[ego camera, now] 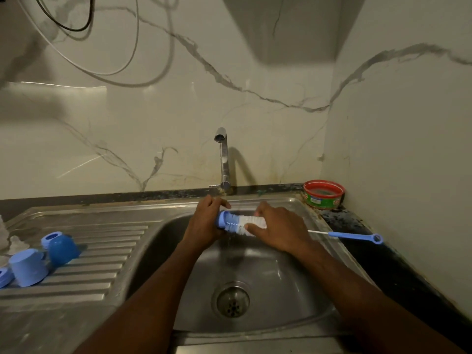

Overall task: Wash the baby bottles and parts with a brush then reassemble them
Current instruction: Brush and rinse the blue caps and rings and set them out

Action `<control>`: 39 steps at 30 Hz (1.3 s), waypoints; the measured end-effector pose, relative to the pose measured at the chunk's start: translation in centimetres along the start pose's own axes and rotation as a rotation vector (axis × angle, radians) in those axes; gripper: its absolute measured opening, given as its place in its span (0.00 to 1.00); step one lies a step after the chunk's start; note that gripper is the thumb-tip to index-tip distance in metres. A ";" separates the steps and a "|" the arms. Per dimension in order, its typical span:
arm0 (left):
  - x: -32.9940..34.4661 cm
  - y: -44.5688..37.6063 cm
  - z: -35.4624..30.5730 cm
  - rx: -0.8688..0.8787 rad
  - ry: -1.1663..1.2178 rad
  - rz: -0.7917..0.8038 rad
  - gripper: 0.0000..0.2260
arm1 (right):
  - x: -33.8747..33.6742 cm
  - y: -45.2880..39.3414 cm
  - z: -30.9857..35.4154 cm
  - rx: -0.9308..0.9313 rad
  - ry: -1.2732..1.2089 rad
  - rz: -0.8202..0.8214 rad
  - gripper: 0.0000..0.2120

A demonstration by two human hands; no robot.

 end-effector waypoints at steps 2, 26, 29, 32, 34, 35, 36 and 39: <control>1.0 0.2 0.4 -0.033 -0.041 0.030 0.23 | 0.3 0.4 1.0 -0.127 0.035 0.028 0.29; 0.6 -0.7 -0.5 0.035 0.041 -0.015 0.24 | -1.4 0.4 -0.4 -0.024 0.130 -0.134 0.16; 1.3 -0.7 0.2 -0.023 0.062 -0.007 0.28 | -1.1 0.6 0.8 -0.099 0.174 -0.156 0.15; 3.1 -0.5 0.5 -0.025 0.195 0.107 0.31 | -1.0 0.3 1.5 -0.079 0.225 -0.164 0.12; 3.9 -0.3 0.3 0.009 0.236 0.195 0.28 | -1.3 0.2 1.2 -0.032 0.256 -0.199 0.10; 4.0 -0.3 0.2 0.020 0.236 0.225 0.27 | -1.4 0.2 0.8 -0.002 0.254 -0.221 0.09; 4.0 -0.3 0.1 0.032 0.214 0.233 0.26 | -1.7 0.2 0.2 0.036 0.235 -0.230 0.09; 2.6 -0.4 0.2 0.018 0.107 0.156 0.21 | -1.3 0.4 -0.6 0.089 0.206 -0.215 0.13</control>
Point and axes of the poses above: each hand's wrist, its own y-axis away from the middle knuckle, its own x-axis out of the palm, z = x × y, the point moved 5 cm from there along -y, towards the middle knuckle, and after that the axes turned 6 degrees about z, right-handed, at the moved point
